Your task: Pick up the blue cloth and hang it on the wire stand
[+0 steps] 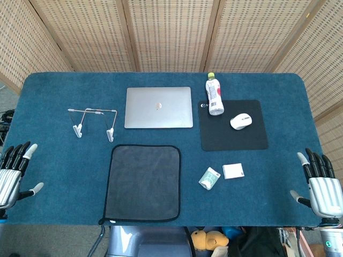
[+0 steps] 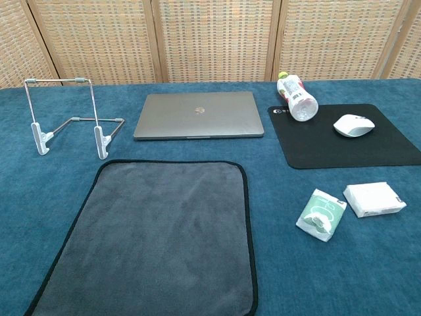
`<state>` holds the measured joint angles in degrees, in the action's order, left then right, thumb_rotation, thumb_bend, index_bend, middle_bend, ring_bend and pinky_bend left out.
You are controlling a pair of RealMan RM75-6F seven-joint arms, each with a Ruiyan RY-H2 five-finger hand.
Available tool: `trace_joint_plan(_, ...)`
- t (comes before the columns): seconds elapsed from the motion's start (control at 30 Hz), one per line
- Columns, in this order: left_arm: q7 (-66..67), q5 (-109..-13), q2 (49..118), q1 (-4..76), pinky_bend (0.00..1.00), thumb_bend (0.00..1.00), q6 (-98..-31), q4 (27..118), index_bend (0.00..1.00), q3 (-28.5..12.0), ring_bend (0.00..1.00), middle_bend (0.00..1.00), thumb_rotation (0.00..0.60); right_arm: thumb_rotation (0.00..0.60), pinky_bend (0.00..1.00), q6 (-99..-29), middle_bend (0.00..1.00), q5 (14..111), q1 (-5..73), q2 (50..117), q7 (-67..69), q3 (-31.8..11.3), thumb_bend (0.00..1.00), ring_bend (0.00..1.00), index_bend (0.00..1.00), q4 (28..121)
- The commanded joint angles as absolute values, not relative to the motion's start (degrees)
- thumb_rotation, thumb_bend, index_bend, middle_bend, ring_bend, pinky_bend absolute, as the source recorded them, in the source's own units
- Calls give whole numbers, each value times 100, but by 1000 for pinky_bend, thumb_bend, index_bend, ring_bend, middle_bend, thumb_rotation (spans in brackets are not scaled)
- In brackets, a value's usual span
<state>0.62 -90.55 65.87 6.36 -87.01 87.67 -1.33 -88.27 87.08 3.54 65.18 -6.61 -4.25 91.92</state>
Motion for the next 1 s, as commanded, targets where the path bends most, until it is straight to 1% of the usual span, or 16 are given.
trace_joint_plan(0.03,72,-9051,6578,643,0,181,-8667,8785,0,-120,0,0,600,600,0,-8833,0,8699,351,6522,-680,-432,0,0,0,9188)
trace_joint_plan(0.27,48,-9076,6579,707,0,181,-8536,8818,0,-86,0,0,600,600,0,-8791,0,8650,366,6535,-667,-458,0,0,0,9199)
trace_joint_plan(0.4,-52,-9330,6610,879,0,183,-8397,8729,0,-36,0,0,600,600,0,-8744,0,8602,375,6512,-669,-468,0,0,0,9196)
trace_joint_plan(0.47,-203,-9609,6720,1085,0,185,-8268,8500,0,-3,0,0,600,600,0,-8698,0,8515,381,6502,-693,-493,0,0,0,9198)
trace_joint_plan(0.53,-390,-10215,6900,1461,0,196,-8039,7980,0,150,0,0,600,600,0,-8626,0,8403,404,6512,-690,-534,0,0,0,9171)
trace_joint_plan(0.6,-642,-10799,7137,1774,0,211,-8113,7340,10,252,0,0,600,600,0,-8576,0,8312,430,6524,-706,-580,0,0,0,9157)
trace_joint_plan(0.7,-896,-11168,7395,1979,0,227,-8302,6754,103,307,0,0,600,600,0,-8547,0,8239,443,6530,-717,-614,0,0,0,9156)
trace_joint_plan(0.77,-1371,-11562,7806,2298,0,232,-8441,5920,161,424,0,0,600,600,0,-8511,0,8117,457,6530,-716,-674,0,0,0,9159)
trace_joint_plan(0.87,-1872,-11746,8265,2512,0,237,-8625,4992,219,545,0,0,600,600,0,-8458,0,7999,479,6529,-746,-723,0,0,0,9161)
trace_joint_plan(1.0,-2330,-11870,8758,2692,0,239,-8795,3981,299,728,0,0,600,600,0,-8377,0,7858,510,6543,-805,-766,0,0,0,9145)
